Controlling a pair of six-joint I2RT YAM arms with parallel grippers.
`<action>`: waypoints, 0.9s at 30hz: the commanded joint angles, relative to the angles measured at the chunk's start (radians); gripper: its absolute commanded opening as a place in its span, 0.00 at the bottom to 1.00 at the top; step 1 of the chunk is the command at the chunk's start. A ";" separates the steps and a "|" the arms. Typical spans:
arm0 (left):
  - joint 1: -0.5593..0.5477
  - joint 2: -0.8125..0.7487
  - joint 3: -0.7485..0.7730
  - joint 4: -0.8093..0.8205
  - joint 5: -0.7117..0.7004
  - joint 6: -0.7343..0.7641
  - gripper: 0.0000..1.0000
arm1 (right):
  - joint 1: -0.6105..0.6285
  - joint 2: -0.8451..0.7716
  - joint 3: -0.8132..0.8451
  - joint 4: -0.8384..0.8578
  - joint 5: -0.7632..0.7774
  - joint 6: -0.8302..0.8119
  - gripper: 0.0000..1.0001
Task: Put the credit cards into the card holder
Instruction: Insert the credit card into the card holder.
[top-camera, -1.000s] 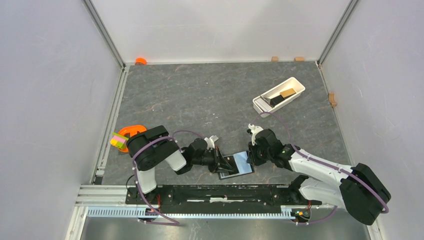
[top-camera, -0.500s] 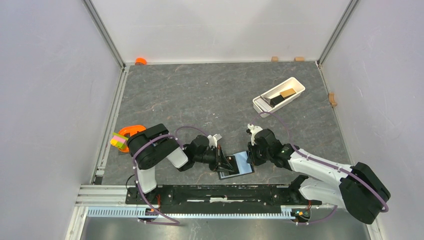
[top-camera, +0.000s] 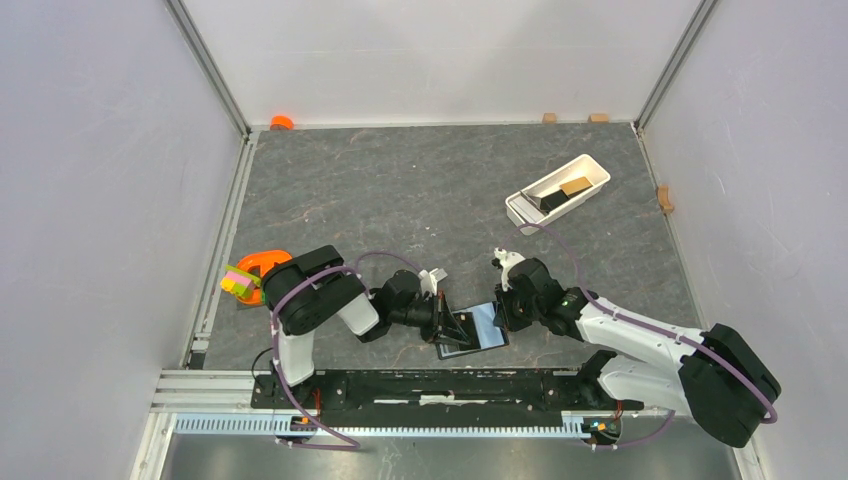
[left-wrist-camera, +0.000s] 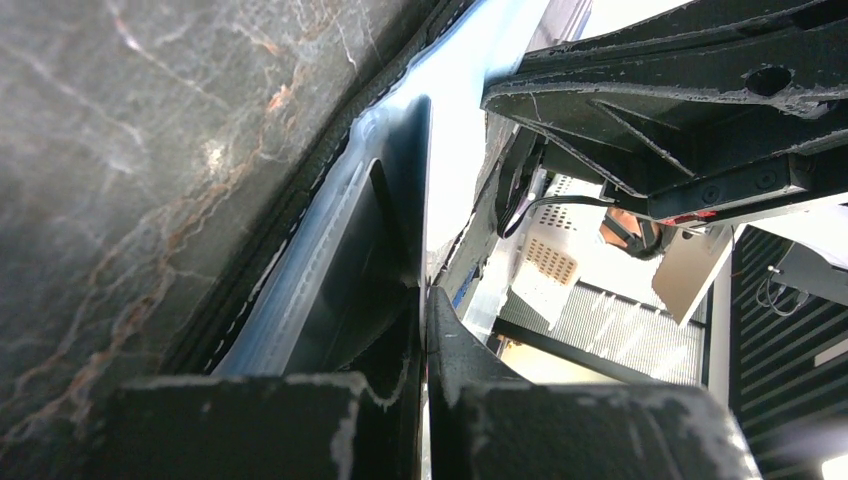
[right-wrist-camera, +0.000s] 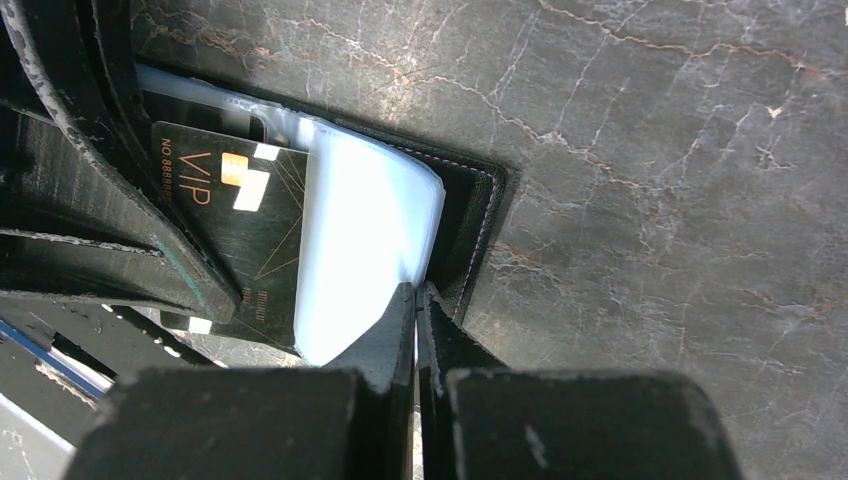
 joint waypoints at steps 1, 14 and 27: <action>-0.001 0.046 -0.008 -0.016 -0.059 0.032 0.02 | 0.007 0.031 -0.026 -0.089 0.081 -0.011 0.00; 0.001 0.063 -0.003 0.021 -0.079 0.017 0.02 | 0.015 0.029 -0.029 -0.096 0.081 -0.008 0.00; -0.001 0.079 0.016 0.064 -0.083 -0.001 0.02 | 0.022 0.028 -0.028 -0.107 0.103 -0.005 0.00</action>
